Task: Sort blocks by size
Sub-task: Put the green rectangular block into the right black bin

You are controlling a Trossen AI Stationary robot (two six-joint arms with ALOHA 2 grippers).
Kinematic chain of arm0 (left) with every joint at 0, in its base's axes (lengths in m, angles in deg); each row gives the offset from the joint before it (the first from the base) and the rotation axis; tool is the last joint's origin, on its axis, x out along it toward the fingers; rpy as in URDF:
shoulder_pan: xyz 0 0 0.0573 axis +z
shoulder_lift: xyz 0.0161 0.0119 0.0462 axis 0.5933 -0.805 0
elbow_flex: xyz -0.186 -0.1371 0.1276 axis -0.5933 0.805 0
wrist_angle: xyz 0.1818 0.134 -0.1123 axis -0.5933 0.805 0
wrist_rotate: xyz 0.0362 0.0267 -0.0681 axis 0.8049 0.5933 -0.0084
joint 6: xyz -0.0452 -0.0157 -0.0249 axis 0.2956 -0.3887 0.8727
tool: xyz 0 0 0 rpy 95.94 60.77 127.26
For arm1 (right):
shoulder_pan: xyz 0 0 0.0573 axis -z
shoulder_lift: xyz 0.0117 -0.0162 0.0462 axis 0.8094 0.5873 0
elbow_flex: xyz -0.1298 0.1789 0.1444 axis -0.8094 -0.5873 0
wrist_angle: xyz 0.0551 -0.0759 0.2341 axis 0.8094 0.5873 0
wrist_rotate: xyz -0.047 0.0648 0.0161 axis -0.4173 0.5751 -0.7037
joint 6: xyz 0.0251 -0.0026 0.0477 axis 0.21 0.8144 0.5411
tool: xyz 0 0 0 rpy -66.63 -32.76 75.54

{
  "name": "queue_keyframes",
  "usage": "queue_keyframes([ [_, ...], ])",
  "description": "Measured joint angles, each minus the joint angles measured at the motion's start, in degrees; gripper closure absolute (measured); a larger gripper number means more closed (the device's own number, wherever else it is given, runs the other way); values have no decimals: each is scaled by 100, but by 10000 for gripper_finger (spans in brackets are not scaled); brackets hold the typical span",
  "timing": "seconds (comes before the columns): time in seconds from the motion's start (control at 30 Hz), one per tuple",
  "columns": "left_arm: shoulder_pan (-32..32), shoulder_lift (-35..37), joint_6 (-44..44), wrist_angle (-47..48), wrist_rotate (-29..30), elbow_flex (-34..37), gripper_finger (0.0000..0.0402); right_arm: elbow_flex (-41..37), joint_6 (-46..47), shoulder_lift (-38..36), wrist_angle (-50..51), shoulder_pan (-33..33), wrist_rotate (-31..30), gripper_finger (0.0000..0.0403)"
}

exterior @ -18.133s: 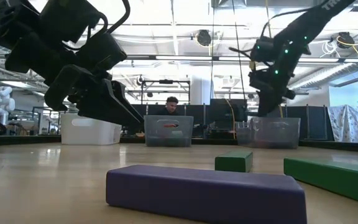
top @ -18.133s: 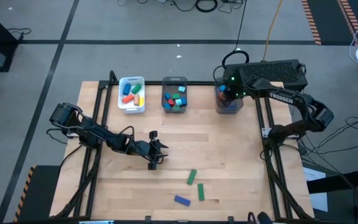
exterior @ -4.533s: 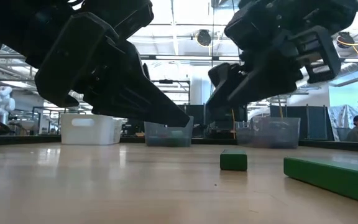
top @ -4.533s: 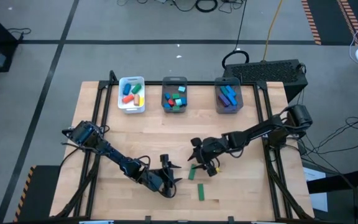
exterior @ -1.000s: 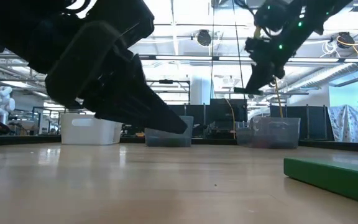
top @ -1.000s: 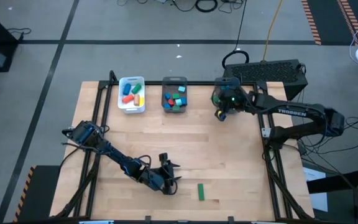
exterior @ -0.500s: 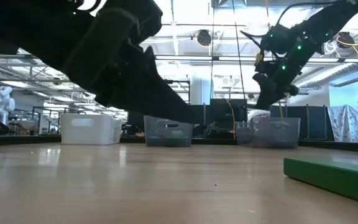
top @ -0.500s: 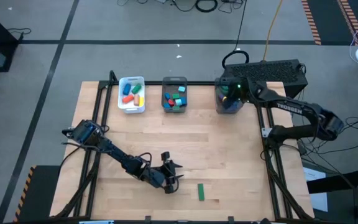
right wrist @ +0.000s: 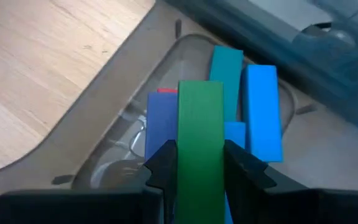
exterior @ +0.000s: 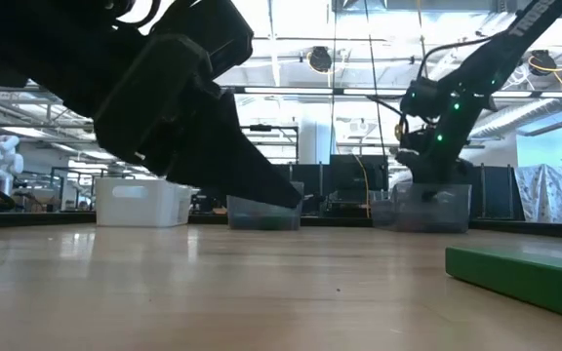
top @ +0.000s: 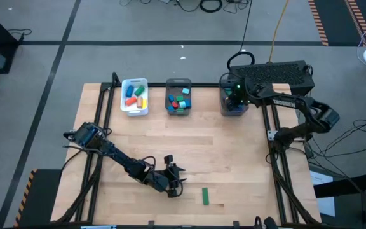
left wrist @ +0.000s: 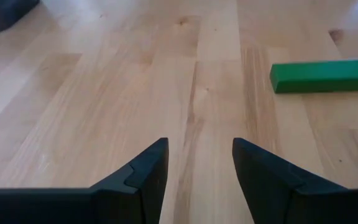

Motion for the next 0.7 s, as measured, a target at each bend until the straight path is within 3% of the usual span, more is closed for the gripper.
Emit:
queue_keyframes([
  [0.2, 0, 0, 4, 108, 0, 2, 221, 0, 28, 318, -225, 93, 261, 312],
  [0.5, 22, 0, 7, 124, 2, 2, 221, 4, 77, 393, -461, 98, 258, 241],
  [0.7, 33, 0, 8, 122, 4, 2, 221, 4, -117, 386, -461, 97, 259, 222],
])
